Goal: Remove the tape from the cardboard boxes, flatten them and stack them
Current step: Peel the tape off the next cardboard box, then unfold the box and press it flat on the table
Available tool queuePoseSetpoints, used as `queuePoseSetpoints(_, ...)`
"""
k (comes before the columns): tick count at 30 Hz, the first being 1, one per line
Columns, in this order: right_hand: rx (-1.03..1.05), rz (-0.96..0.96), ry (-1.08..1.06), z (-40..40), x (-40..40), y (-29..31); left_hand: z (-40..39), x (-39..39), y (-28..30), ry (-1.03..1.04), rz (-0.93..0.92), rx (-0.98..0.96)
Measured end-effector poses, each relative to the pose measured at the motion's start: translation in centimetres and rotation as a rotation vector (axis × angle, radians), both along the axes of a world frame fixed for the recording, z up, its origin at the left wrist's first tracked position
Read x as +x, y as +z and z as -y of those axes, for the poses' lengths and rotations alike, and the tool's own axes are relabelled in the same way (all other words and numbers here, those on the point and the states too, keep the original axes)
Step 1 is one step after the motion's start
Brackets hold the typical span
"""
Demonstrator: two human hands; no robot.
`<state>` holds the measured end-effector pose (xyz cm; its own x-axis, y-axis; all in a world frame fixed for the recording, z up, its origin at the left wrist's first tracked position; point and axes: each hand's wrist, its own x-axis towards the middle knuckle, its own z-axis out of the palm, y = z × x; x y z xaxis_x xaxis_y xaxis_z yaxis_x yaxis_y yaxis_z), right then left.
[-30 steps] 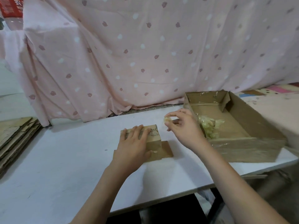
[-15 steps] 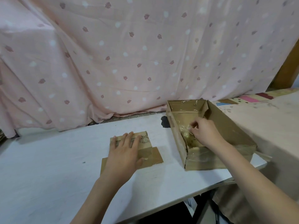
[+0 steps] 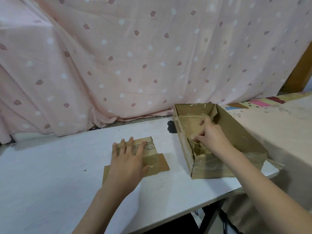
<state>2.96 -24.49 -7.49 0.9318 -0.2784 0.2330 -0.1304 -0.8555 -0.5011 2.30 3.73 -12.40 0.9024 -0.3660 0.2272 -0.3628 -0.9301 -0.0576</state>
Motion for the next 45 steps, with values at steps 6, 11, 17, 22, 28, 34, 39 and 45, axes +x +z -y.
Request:
queuePoseSetpoints(6,-0.285,-0.049,-0.079,0.7,0.3,0.1,0.0,-0.1,1.5,0.059,-0.117,-0.014)
queuePoseSetpoints(11,-0.128,0.093,-0.204,0.1,-0.4,0.9,0.2,-0.4,1.9,0.137,-0.142,-0.005)
queuePoseSetpoints(17,0.262,0.249,-0.046,-7.7,-3.0,1.5,-0.7,0.4,4.2,0.286,-0.256,-0.162)
queuePoseSetpoints(22,0.720,-0.479,0.219,-14.3,-4.6,1.1,-2.2,0.7,5.5,0.361,-0.287,-0.260)
queuePoseSetpoints(28,0.787,-0.485,0.270,-18.1,-4.4,1.8,-4.0,-0.7,7.2,0.257,-0.280,-0.419)
queuePoseSetpoints(34,0.752,-0.392,0.292,-20.2,-2.9,2.0,-5.9,0.0,7.5,0.274,-0.154,-0.577)
queuePoseSetpoints(39,0.746,-0.264,0.232,-20.2,-1.2,1.8,-8.2,-0.9,8.1,0.283,-0.101,-0.847)
queuePoseSetpoints(45,0.597,-0.032,0.402,-19.3,-1.3,3.2,-10.0,-1.4,8.8,0.178,-0.012,-0.524)
